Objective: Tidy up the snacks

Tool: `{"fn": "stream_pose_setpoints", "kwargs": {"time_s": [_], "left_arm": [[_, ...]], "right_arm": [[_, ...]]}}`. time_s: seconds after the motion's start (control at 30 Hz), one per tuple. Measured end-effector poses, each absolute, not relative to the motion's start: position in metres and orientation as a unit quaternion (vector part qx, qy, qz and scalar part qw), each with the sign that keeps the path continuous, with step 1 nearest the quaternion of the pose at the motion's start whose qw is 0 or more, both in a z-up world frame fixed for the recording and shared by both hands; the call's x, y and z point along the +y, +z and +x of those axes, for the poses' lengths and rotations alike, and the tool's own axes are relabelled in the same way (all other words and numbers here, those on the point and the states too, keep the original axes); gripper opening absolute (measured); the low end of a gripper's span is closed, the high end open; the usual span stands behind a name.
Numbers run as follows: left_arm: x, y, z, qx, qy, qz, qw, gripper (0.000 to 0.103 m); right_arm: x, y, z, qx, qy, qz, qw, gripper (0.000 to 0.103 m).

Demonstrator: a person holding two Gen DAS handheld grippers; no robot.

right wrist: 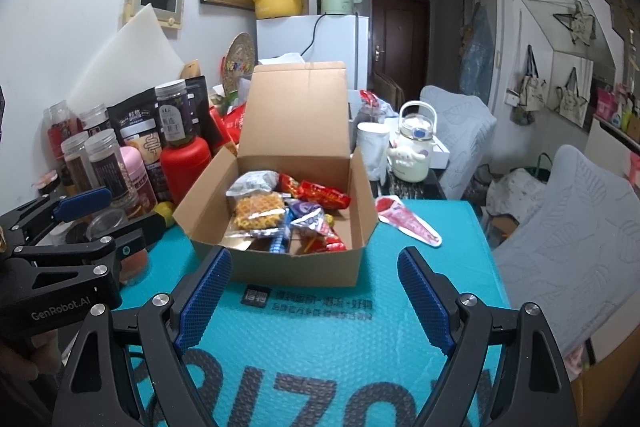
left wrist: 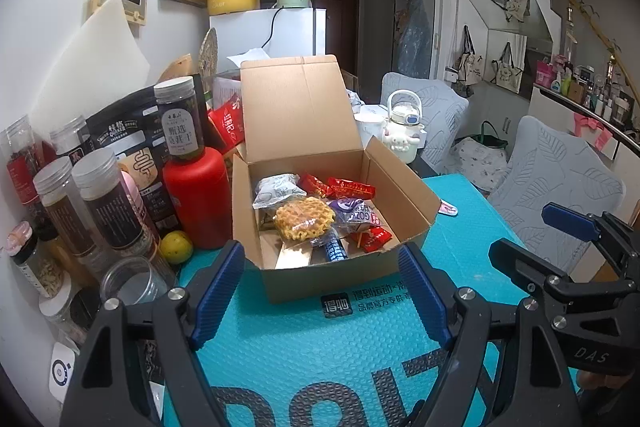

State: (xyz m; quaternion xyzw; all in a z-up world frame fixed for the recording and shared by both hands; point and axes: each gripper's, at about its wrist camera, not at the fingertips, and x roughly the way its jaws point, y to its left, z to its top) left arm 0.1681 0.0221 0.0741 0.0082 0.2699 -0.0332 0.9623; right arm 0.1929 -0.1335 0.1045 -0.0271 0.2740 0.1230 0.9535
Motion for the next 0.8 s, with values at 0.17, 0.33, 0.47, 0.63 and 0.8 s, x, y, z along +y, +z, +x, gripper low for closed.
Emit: {"fn": "stream_pose_setpoints", "kwargs": {"time_s": [0.17, 0.33, 0.47, 0.63, 0.8], "left_arm": [[0.0189, 0.0761, 0.167, 0.269, -0.035, 0.018, 0.962, 0.079], [0.0173, 0.0768, 0.1641, 0.27, -0.042, 0.012, 0.962, 0.079], [0.0153, 0.0758, 0.1649, 0.273, -0.041, 0.018, 0.961, 0.079], [0.0137, 0.0726, 0.1664, 0.28, -0.043, 0.02, 0.959, 0.079], [0.0137, 0.0701, 0.1667, 0.285, -0.045, 0.019, 0.957, 0.079]], "right_arm": [[-0.1368, 0.1018, 0.1922, 0.277, 0.121, -0.021, 0.953, 0.086], [-0.1388, 0.1014, 0.1893, 0.276, 0.118, -0.019, 0.954, 0.086], [-0.1396, 0.1006, 0.1871, 0.275, 0.115, -0.019, 0.954, 0.086], [-0.1402, 0.0991, 0.1855, 0.278, 0.114, -0.017, 0.954, 0.086], [-0.1429, 0.0994, 0.1841, 0.279, 0.111, -0.018, 0.954, 0.086]]}}
